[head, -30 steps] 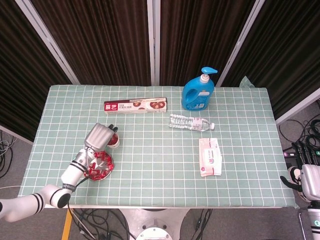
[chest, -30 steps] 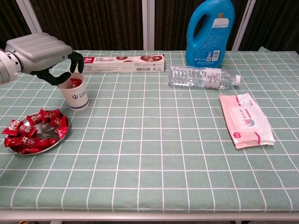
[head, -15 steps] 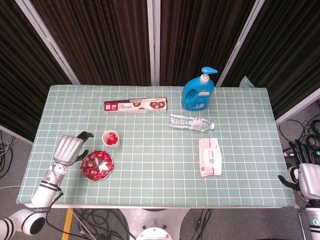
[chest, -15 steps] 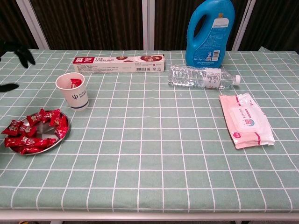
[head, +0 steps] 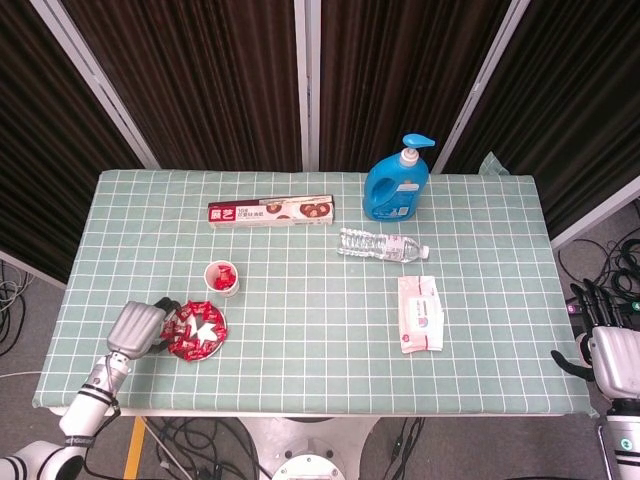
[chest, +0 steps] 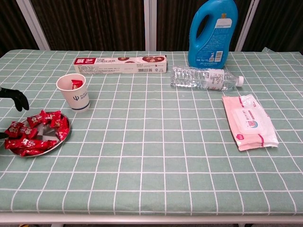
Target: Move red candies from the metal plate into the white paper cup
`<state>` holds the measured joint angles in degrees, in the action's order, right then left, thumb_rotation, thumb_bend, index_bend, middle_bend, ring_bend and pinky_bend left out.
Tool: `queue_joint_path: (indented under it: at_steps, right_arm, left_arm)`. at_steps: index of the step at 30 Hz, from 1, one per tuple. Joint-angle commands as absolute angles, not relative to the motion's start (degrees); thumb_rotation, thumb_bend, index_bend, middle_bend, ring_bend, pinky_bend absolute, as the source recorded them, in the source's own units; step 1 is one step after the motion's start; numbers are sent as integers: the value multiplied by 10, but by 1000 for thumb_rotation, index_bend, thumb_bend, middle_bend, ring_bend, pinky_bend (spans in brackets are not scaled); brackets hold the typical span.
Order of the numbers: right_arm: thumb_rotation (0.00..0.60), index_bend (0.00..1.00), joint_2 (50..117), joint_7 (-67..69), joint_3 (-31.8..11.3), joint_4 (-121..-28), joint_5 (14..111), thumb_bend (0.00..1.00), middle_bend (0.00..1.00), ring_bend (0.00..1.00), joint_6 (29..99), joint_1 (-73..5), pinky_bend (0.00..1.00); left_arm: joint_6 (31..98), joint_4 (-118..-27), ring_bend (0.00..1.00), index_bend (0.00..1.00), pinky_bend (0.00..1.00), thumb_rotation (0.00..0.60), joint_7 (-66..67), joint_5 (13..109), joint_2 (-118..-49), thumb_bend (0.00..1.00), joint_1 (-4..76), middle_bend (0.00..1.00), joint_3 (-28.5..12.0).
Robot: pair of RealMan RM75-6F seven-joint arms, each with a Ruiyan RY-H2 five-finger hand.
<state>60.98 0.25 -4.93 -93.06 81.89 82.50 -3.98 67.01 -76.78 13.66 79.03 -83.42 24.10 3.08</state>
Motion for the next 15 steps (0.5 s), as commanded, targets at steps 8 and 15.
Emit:
queue_joint_path:
  at_steps: [8, 15]
  right_arm:
    - [600, 0, 609, -1, -49, -934, 818, 71, 0, 0, 825, -40, 288]
    - [600, 0, 609, -2, -49, -936, 817, 72, 0, 0, 825, -40, 289]
  left_arm:
    - [633, -766, 862, 427, 1000, 600, 192, 764, -842, 203, 243, 469, 24]
    - [614, -771, 862, 432, 1000, 600, 208, 754, -842, 230, 249, 480, 17]
